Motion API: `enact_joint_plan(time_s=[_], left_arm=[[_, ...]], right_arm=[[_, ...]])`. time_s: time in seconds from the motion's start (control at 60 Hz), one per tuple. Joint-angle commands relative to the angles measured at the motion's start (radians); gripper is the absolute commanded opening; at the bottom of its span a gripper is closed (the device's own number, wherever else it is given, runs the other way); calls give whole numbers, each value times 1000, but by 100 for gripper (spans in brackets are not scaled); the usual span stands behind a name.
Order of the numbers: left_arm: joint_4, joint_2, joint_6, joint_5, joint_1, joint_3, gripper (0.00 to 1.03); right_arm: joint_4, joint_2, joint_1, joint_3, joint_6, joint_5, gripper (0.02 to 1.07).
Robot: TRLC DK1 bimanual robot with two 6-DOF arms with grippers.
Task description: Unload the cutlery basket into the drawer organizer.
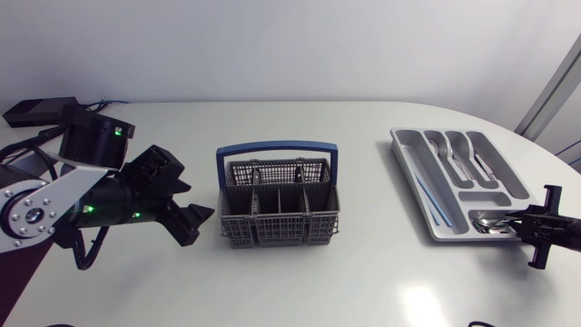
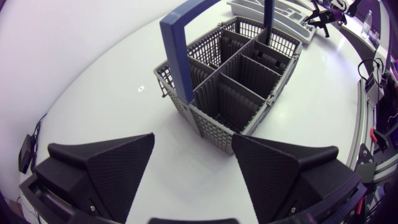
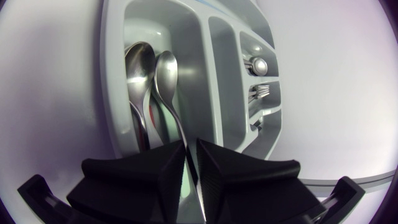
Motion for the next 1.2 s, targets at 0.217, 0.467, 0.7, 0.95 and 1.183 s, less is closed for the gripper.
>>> enact_joint_plan(time_s=[0.217,0.467,0.7,0.95,1.183], left_arm=[[-22,-40,-6,-6,12,12,87],[-33,-72,8,-3,39,0,87],[-31,-62,17,2,55,2,87],[-16,33,12,8,67,11,84],[-16,106,38,37,101,18,76]], right_arm=[[-194,-237,9,-16,55,-17,67],[-324,-378,33,-38,91,-5,71],[-438,-622,311,-120,394,81,71],[-395,-709,765,-185,766,265,69],[-292,-594,1040,-128,1014,364,37]])
